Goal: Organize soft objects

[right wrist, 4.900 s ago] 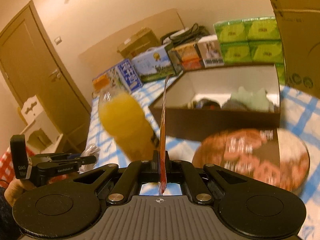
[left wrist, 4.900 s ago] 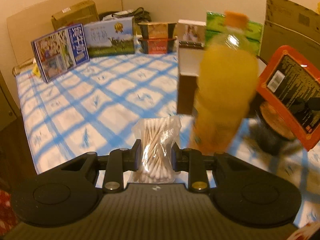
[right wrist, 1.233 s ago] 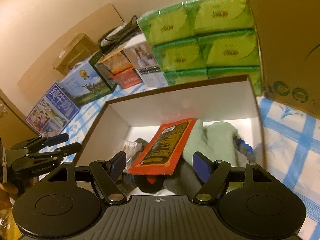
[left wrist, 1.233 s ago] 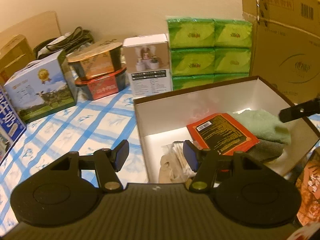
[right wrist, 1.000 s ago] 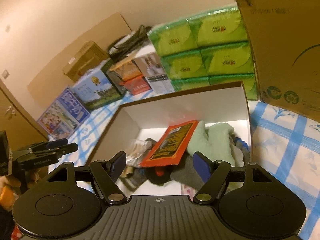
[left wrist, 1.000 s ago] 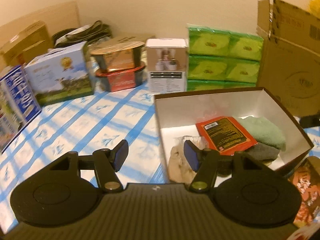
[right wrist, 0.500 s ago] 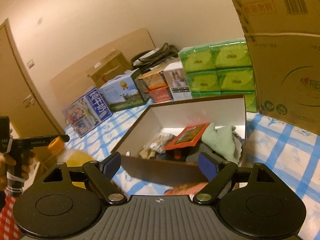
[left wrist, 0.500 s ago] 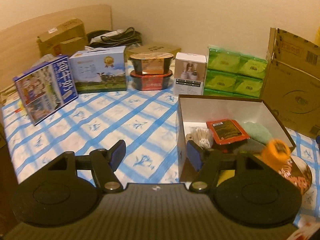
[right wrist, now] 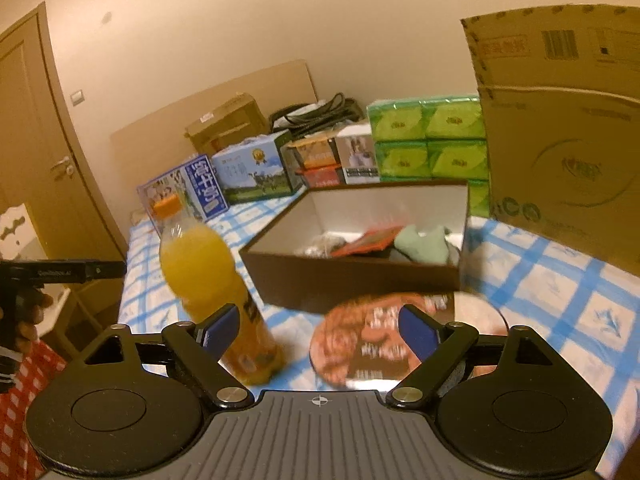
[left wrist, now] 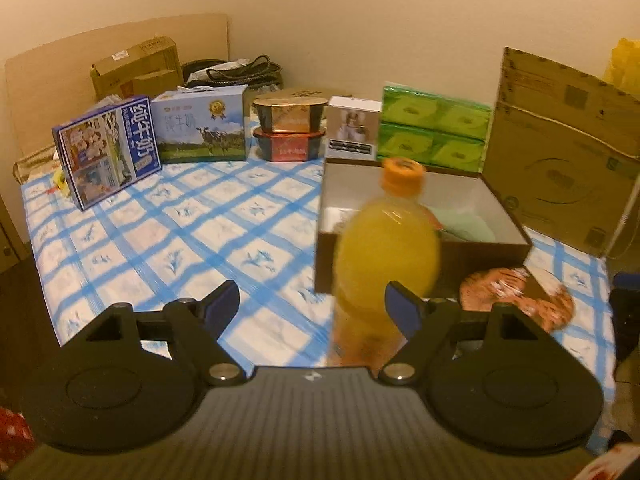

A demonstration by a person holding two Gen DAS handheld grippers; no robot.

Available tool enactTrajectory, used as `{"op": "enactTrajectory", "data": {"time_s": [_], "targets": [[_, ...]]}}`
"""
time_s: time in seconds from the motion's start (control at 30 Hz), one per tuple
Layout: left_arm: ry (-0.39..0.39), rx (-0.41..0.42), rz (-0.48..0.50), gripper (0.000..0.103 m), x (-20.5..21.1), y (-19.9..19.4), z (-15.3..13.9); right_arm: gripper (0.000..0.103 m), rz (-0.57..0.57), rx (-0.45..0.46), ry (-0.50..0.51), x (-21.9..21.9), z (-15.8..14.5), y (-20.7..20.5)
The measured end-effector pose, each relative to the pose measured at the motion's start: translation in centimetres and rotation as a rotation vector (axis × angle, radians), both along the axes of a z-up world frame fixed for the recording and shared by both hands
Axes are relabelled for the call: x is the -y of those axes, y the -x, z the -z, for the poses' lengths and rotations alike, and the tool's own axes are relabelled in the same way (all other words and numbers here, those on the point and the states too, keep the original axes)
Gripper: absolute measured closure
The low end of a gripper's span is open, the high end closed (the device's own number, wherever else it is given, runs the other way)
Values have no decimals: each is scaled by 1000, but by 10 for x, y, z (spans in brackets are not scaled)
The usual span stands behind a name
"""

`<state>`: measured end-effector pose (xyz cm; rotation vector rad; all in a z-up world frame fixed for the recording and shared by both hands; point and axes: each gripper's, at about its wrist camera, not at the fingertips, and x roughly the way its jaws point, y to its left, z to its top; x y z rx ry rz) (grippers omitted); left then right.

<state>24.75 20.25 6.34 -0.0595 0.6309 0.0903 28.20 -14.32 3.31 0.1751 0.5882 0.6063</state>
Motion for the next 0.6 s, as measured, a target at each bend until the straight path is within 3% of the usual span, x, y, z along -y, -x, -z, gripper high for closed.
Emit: {"op": "enactTrajectory", "data": {"time_s": [0.2,0.4,0.6], "targets": [[7,-20,1,20,34,36,12,17,42,-16,27,8,15,34],[-126,-35,-16,16,79,72,30,17,39,-44,29,13,26,62],[-157,-106,-61,16,107,103,46,17,36,-76,91,14,39,86]]}}
